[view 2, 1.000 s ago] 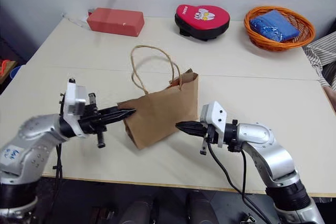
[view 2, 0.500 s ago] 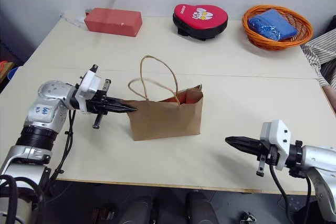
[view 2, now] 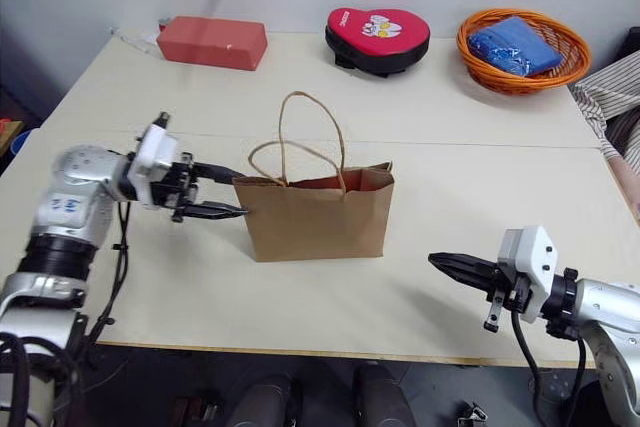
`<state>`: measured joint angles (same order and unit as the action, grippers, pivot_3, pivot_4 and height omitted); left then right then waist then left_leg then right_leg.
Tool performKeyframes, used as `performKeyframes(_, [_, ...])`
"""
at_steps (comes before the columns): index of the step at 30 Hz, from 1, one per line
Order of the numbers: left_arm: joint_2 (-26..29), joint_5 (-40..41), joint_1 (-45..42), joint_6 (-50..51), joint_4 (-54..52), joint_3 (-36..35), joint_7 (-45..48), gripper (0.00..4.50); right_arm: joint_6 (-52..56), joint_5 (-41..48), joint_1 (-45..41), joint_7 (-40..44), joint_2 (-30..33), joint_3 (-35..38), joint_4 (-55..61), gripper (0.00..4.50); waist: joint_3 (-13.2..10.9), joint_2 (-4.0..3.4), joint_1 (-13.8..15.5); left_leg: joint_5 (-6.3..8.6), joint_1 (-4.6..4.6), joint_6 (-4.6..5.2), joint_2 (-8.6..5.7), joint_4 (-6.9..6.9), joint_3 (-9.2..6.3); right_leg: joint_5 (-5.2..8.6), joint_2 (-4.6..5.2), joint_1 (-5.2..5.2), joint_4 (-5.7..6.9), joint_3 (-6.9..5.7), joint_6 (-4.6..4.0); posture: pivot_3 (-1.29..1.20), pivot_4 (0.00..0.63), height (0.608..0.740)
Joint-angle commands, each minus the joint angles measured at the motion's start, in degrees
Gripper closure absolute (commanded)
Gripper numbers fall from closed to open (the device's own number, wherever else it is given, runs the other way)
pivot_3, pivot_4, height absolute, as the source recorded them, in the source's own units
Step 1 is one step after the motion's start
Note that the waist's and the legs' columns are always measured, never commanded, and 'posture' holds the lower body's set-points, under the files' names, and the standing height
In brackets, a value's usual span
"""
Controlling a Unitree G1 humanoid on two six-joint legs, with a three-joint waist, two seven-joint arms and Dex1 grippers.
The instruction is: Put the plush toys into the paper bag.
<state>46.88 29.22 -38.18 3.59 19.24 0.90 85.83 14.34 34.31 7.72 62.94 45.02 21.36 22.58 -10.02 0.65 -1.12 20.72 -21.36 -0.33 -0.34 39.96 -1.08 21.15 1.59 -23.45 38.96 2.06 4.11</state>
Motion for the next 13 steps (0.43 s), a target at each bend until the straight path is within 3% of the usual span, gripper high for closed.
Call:
performKeyframes(1, [5.4,3.0,10.9,4.6,-9.3,-10.7,-4.6,0.78,2.1,2.9,-1.9,1.2,2.2,2.0,-1.1,3.91,0.0,-0.02,-0.6,0.00,0.01,0.00,0.01,-0.03,-0.01,0.00,0.00,0.00,0.01,-0.01,0.00,0.00,0.150,0.740])
performKeyframes(8, [7.2,-2.2,37.5,3.5,-21.0,-27.2,-14.8,0.78,-11.3,-4.4,-4.2,9.9,4.8,0.6,-10.7,1.46,0.0,-0.03,-0.2,0.06,0.08,0.10,0.01,-0.09,0.00,0.00,0.05,0.14,-0.14,-0.02,0.00,0.00,0.150,0.740])
performKeyframes(12, [6.6,-3.0,43.0,1.4,-21.6,-29.4,-15.5,0.78,-16.4,-6.9,-5.9,11.8,5.1,-0.1,-16.2,0.08,0.0,-0.01,0.9,0.08,0.15,0.14,0.00,-0.10,0.00,0.00,0.07,0.24,-0.24,-0.06,-0.01,0.00,0.150,0.740])
performKeyframes(13, [6.6,-2.8,43.4,1.2,-21.4,-29.4,-15.5,0.78,-17.1,-7.2,-6.1,12.0,5.1,-0.3,-16.9,0.04,0.0,-0.01,0.9,0.08,0.16,0.14,0.00,-0.10,0.00,0.00,0.07,0.26,-0.24,-0.06,0.00,0.00,0.150,0.740])
